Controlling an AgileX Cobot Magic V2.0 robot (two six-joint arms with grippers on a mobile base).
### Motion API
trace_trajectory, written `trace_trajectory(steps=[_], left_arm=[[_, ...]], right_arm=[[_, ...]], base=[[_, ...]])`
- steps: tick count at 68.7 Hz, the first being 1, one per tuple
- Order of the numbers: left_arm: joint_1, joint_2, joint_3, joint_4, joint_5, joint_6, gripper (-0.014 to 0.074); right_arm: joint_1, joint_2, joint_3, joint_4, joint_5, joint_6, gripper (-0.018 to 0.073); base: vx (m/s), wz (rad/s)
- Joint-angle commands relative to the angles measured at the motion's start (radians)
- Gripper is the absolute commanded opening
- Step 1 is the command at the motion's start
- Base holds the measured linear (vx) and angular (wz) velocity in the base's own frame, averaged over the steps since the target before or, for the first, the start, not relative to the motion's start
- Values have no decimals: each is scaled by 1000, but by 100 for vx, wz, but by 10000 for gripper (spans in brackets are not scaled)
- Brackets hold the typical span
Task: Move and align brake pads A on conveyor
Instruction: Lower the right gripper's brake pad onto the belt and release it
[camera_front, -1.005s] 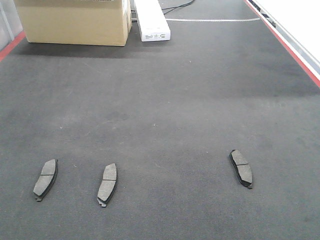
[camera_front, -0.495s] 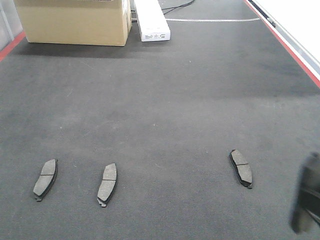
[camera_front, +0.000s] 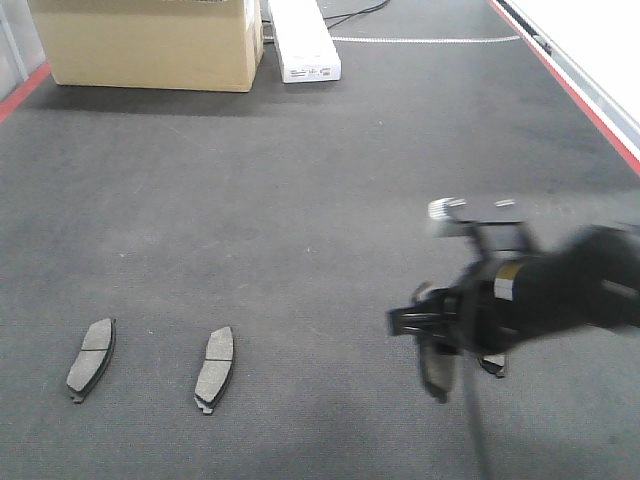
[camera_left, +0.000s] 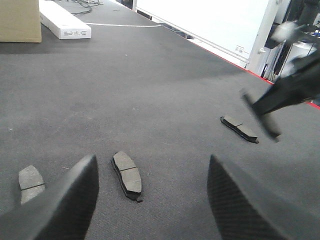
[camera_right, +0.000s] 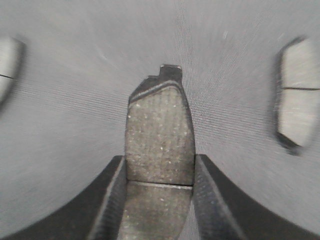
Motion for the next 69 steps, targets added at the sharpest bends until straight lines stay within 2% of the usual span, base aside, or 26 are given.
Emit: trace_trajectory(steps=[1,20,31,50,63,69], left_arm=[[-4,13,-23,-7,-83,-1,465],[-4,13,-23,-6,-83,-1,465],[-4,13,-23,-6,-83,-1,465],[-4,13,-23,-6,-83,-1,465],[-4,13,-23,-6,-83,-1,465],[-4,13,-23,-6,-83,-1,465]], right_arm=[[2,108,-99,6,-16,-6,24],[23,402,-316,-1,65,9,36],[23,469,-390,-7,97,35,102],[23,454,-416,-13,100,48,336],[30,368,-416,-75,111,72,379],[30,305,-404,-151,118,117,379]], base=[[0,0],[0,0],[0,0],[0,0],[0,0],[0,0]])
